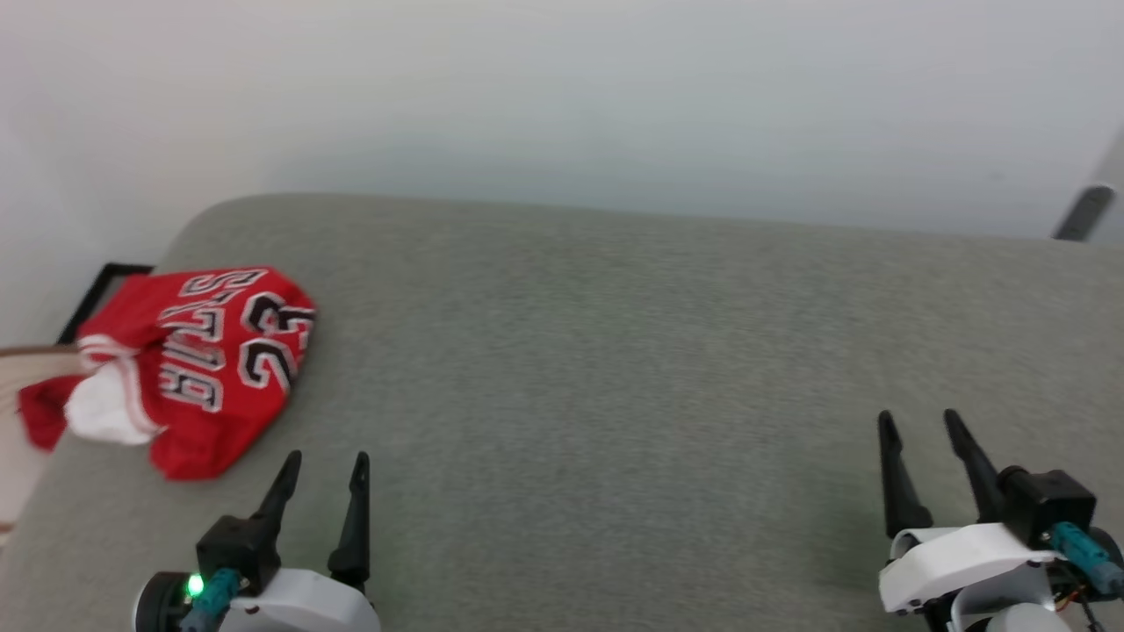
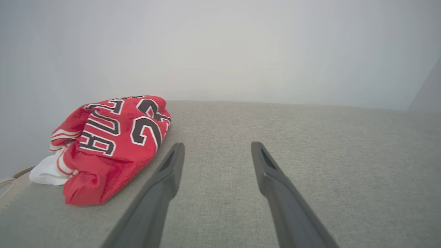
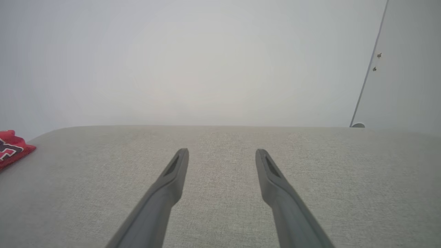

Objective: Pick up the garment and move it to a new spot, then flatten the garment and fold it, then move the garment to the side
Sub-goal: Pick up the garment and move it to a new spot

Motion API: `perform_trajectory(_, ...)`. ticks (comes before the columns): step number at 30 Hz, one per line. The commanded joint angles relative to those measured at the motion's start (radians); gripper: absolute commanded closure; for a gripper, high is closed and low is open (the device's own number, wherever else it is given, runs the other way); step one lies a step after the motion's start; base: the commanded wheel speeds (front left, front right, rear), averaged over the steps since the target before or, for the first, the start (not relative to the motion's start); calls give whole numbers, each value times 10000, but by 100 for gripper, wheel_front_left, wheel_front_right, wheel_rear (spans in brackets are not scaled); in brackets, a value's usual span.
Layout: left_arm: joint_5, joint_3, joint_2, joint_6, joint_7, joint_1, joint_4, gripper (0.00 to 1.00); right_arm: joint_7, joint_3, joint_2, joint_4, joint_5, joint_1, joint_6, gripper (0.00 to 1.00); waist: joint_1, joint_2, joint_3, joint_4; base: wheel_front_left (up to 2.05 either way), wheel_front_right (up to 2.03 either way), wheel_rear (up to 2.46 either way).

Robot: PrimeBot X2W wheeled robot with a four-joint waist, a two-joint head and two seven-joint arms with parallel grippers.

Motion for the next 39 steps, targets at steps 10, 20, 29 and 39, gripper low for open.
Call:
perform_trajectory(10, -178, 118, -295, 45, -7, 284, 50, 0, -37, 773, 6, 269, 158, 134, 8, 0, 0, -1, -250, 3196, 0, 0, 0)
perform_trajectory(20, -646, 960, -563, 523, -7, 1055, -969, 0, -29, 2529, -16, 1026, 408, -1199, 6, 0, 0, -1, 337, 4322, 0, 0, 0)
perform_trajectory(29, -1156, 906, -687, 1117, -7, 1886, -2083, 0, -30, 3911, -311, 1633, 1210, -2209, 4, 0, 0, -1, 500, 4393, -19, -19, -19)
perform_trajectory(39, -1255, 137, -662, 1001, -7, 1395, -2138, 0, -30, 3883, -656, 1307, 1562, -1887, 4, 0, 0, -1, 580, 4271, -4, -4, -4)
